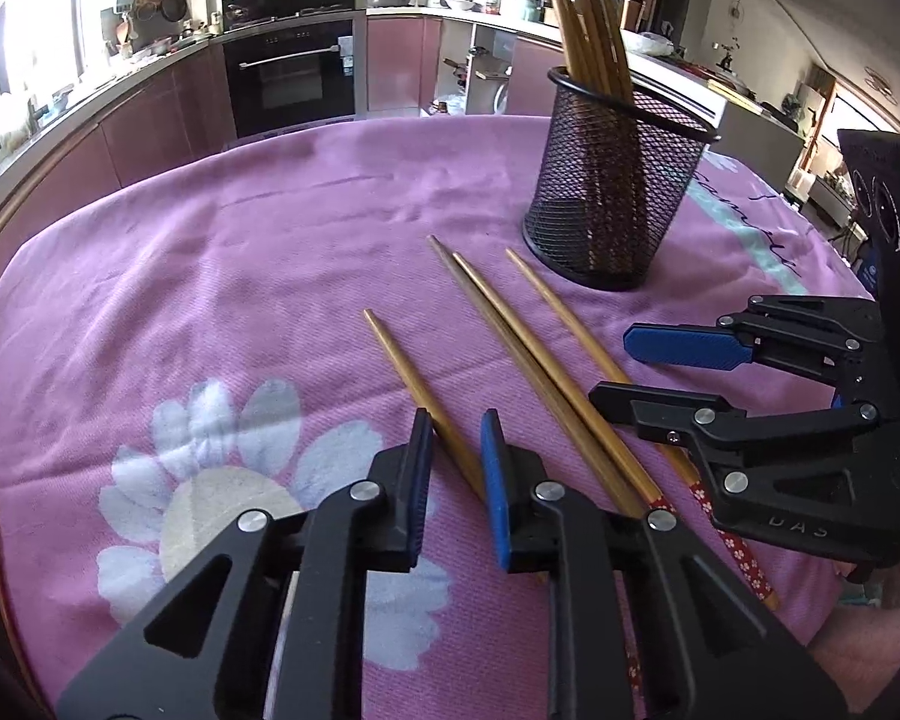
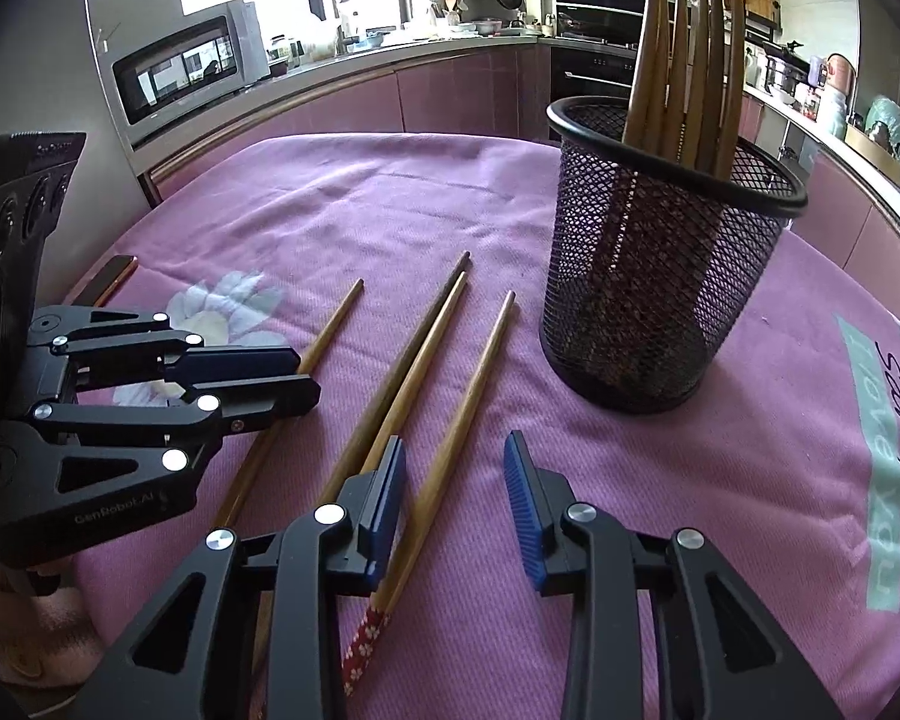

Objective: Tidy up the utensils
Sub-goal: 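Close the left tool on a chopstick while the right tool grasps another, then lift the left tool's chopstick upright above the cup while the right tool lifts its own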

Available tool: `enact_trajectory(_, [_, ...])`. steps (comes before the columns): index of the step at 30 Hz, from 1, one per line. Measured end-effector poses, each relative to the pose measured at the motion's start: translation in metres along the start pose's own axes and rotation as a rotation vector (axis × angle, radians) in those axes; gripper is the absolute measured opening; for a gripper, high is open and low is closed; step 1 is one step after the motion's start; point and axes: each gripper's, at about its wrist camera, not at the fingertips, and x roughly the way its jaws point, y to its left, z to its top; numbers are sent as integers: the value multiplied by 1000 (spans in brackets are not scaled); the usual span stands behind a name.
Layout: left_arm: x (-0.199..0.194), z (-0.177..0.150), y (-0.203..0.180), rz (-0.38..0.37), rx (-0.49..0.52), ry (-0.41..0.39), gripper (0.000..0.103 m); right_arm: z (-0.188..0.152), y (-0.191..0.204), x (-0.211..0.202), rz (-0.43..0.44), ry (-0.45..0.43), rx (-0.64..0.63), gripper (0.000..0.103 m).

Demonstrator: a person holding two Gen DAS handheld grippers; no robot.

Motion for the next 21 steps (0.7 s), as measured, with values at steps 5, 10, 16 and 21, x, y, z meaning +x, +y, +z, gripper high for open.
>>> enact_trajectory(5, [3, 4, 1, 15, -5, -2, 18, 6, 4, 5, -19, 2, -10, 31])
enact_trajectory(10, [4, 5, 1, 24, -34, -13, 15, 6, 1, 5, -11, -2, 11, 11])
enact_trajectory(16, [2, 4, 6, 19, -80, -22, 8, 4, -3, 2, 5, -5, 31, 5])
enact_trajectory(21, [0, 1, 9, 15, -97, -22, 7, 2, -6, -2, 22, -8, 42, 5])
